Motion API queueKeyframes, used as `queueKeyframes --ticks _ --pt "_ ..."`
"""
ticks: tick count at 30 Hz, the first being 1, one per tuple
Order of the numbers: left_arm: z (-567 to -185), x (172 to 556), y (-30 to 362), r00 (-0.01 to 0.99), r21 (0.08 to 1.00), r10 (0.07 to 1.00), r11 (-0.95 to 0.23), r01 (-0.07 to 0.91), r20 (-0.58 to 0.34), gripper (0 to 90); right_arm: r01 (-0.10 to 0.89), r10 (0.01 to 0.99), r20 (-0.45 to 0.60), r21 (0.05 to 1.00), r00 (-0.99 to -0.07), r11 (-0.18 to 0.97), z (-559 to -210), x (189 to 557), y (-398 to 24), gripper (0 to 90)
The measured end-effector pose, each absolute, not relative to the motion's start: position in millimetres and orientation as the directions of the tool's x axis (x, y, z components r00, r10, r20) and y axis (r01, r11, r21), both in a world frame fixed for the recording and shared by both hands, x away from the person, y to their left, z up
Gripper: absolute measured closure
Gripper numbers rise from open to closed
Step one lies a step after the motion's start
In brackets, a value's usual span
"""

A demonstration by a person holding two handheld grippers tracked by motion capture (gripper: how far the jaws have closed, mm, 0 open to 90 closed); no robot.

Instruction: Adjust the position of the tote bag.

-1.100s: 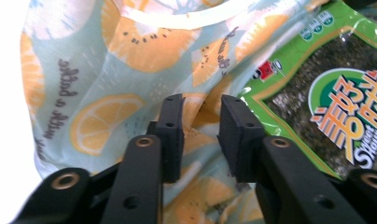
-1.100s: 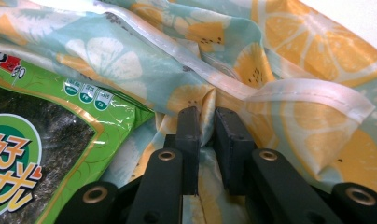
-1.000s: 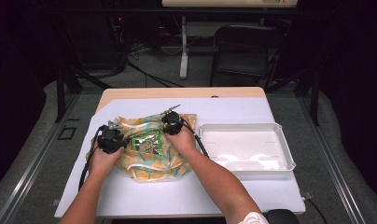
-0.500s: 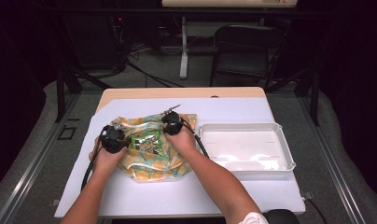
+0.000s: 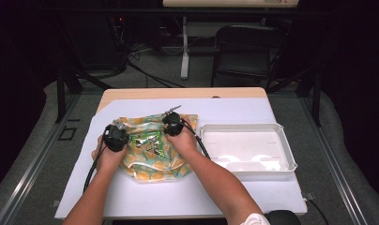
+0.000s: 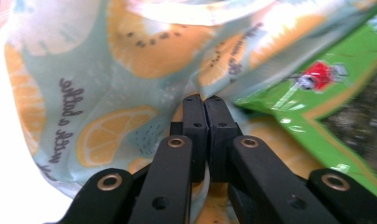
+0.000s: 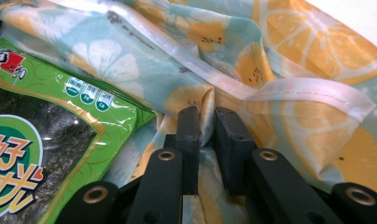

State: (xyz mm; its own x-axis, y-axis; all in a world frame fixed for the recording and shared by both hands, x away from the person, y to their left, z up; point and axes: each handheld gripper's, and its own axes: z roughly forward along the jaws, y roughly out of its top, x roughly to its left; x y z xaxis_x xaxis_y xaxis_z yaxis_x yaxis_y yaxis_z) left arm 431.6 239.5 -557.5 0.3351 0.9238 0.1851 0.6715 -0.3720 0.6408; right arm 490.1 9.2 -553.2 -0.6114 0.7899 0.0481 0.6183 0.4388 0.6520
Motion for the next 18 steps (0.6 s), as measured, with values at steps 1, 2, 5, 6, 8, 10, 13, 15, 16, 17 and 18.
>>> queueKeyframes --ticks 1,2,5,6,8,10,13,15,16,17,18 --pt "-557.6 432.2 240.5 0.327 0.643 0.928 -0.361 0.676 0.177 89.5 0.619 0.790 0.048 0.652 -0.611 0.439 -553.2 490.1 9.2 79.9" --pt "-557.7 432.5 240.8 0.327 0.642 0.927 -0.364 0.674 0.182 89.7 0.619 0.790 0.049 0.652 -0.611 0.438 -553.2 490.1 9.2 80.0" --pt "-558.2 432.2 240.2 0.328 0.635 0.920 -0.388 0.668 0.216 90.0 0.618 0.790 0.049 0.653 -0.611 0.438 -553.2 490.1 9.2 80.0" --pt "-558.3 432.4 240.4 0.326 0.635 0.920 -0.386 0.669 0.217 90.0 0.619 0.790 0.048 0.652 -0.611 0.439 -553.1 490.2 9.1 80.0" --pt "-558.6 432.7 241.0 0.318 0.638 0.923 -0.380 0.670 0.215 90.0 0.621 0.793 0.050 0.653 -0.607 0.434 -553.2 490.2 9.1 80.3" --pt "-559.3 432.0 240.4 0.317 0.640 0.922 -0.383 0.666 0.222 90.0 0.620 0.792 0.049 0.652 -0.608 0.436 -553.2 490.0 9.1 80.3" --pt "-558.2 429.0 240.3 0.328 0.627 0.914 -0.402 0.667 0.238 90.0 0.620 0.797 0.050 0.658 -0.602 0.427 -553.8 489.1 8.9 80.4" --pt "-556.2 426.5 241.2 0.340 0.620 0.914 -0.401 0.675 0.222 90.0 0.621 0.797 0.054 0.659 -0.602 0.425 -554.0 489.1 8.5 80.4" --pt "-555.3 425.0 241.3 0.348 0.619 0.911 -0.406 0.672 0.219 89.9 0.620 0.797 0.054 0.660 -0.601 0.424 -554.1 489.0 8.5 80.4" --pt "-554.9 422.9 241.3 0.351 0.628 0.911 -0.404 0.665 0.215 90.0 0.621 0.797 0.054 0.659 -0.602 0.425 -554.0 489.0 8.5 80.4" --pt "-553.5 420.9 242.1 0.359 0.631 0.910 -0.404 0.662 0.206 90.0 0.621 0.797 0.055 0.660 -0.601 0.423 -554.1 489.1 8.5 80.4"
